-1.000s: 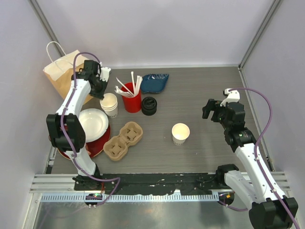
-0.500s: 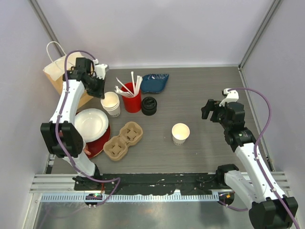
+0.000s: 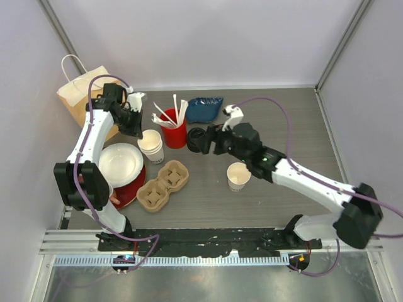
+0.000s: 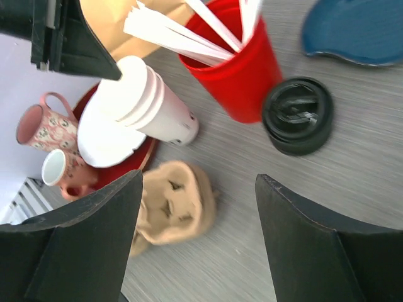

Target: Pack the takeout coffee

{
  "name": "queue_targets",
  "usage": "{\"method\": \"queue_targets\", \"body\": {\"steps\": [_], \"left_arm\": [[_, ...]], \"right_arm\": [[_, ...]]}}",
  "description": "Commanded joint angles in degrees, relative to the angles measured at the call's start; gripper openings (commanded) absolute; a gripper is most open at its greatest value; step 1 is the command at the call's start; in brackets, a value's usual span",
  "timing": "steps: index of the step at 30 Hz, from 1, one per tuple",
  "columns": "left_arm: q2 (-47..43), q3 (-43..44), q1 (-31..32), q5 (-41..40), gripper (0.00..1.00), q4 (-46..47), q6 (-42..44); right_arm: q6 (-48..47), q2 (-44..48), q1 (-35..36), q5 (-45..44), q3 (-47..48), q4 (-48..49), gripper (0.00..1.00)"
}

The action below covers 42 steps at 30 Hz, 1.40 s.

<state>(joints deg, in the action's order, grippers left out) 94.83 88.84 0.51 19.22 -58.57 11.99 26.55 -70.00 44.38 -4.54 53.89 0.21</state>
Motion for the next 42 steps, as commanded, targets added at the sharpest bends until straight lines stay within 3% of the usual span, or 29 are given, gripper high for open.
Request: {"method": "queue_targets", "body": {"steps": [1,7,14,31,42], "left_arm": [[-2.81,-0.07,-0.25,1.61,0.00,1.35,-1.09],[-2.37,-1.21,-0.25,1.08,0.00,2.23,-1.18],[-1.93,-0.95,-0.25,0.99,0.00,2.58,-1.35],[-1.75,-1.30,-0.25,2.48,0.00,3.28,-1.79],[-2.28,-0.33,-0.25,5.56,0.00,3.55,-3.02]], "right_arm": [[7.55,-11.98,2.99,-0.66,7.36,10.95,0.77],[11.86,-26.47,3.70,3.83,16.32,15.35,0.74],[15.11,-35.63,3.96,8.84,22.66,16.05,0.66],[17.31,-43.03,4.75,10.42,26.97,17.19,0.59],[16.96,-43.21,4.84,8.06,26.01,15.96,0.56]]}}
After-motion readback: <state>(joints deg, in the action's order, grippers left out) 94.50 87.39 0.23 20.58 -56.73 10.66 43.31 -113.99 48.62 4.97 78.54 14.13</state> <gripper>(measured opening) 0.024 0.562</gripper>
